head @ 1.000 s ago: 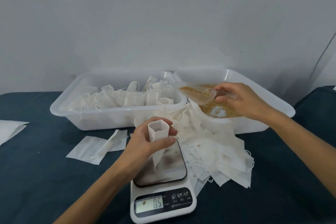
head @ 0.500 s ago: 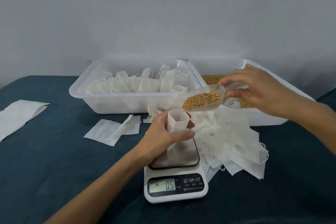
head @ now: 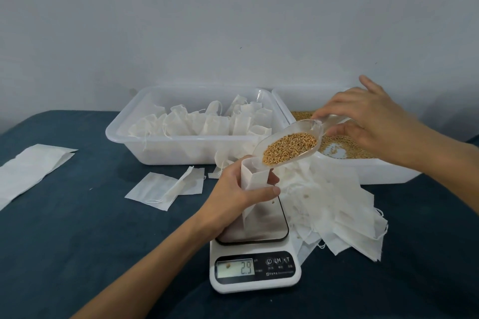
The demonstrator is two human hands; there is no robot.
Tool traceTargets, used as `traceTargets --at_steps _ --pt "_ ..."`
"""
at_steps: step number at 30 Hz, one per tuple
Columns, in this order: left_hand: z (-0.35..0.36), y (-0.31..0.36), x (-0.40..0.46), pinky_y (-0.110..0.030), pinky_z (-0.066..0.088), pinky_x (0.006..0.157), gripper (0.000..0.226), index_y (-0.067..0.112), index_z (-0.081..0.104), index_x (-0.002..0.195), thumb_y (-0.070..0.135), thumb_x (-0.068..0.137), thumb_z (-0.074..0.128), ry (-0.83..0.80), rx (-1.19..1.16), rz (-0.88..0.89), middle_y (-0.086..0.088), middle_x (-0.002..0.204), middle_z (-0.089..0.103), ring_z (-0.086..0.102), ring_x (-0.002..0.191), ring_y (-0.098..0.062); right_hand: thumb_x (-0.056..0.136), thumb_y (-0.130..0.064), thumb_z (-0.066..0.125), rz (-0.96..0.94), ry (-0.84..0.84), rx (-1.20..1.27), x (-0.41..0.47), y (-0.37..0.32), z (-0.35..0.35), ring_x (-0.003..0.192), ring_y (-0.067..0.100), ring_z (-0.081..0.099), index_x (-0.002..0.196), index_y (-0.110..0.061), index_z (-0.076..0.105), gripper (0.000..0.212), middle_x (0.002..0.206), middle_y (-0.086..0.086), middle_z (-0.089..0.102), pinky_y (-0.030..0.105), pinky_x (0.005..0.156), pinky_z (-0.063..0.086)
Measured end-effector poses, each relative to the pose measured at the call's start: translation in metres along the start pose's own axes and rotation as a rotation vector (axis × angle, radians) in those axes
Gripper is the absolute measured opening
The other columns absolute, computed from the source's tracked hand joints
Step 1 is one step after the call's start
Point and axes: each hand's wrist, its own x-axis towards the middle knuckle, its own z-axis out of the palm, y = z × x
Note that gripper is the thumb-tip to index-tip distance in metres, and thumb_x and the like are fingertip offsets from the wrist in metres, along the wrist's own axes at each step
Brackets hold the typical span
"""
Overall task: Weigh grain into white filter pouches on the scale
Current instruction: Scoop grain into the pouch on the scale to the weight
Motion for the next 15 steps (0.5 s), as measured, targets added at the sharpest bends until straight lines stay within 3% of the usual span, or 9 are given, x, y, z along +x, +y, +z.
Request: traceTargets --at_steps 5,15 --pt "-0.001 0.001 0.000 -0.028 0.056 0.089 0.035 0.009 0.067 0.117 0.008 0.087 0.084 0.000 0.013 -0.001 -0.007 0.107 0.075 0.071 0.098 -0.020 0.090 -0.015 0.072 0.000 0.019 -0.023 0.002 -0.004 -0.002 0.113 0.024 0.058 0.119 -0.024 0.071 0.031 0.106 -0.006 0.065 0.051 0.124 0.006" --pt "0.000 0.004 -0.001 -0.023 0.055 0.084 0.034 0.009 0.066 0.117 0.005 0.088 0.082 0.000 -0.017 -0.010 -0.009 0.106 0.075 0.071 0.096 -0.017 0.092 -0.017 0.069 0.023 0.008 -0.066 0.004 -0.012 -0.007 0.119 0.025 0.056 0.123 -0.024 0.070 0.033 0.109 -0.002 0.067 0.047 0.125 0.000"
